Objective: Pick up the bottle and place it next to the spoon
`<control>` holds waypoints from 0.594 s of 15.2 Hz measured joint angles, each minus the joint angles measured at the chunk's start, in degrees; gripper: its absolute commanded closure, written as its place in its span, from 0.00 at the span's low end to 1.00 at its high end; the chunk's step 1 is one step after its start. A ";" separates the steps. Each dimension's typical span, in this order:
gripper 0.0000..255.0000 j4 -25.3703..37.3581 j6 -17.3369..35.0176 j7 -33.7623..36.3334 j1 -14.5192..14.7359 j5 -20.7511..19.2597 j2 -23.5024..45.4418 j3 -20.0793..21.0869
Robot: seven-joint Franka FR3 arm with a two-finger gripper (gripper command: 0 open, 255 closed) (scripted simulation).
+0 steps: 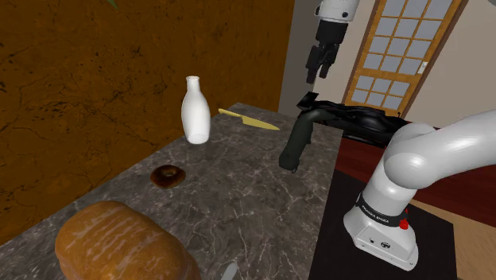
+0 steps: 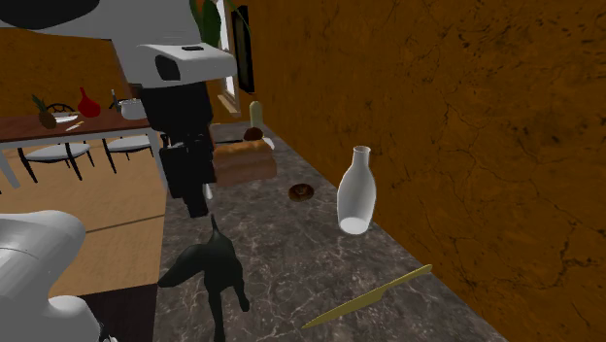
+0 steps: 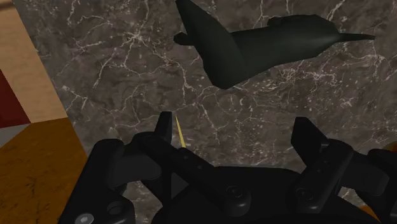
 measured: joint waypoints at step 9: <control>0.00 8.31 5.27 5.59 1.46 2.59 13.82 4.82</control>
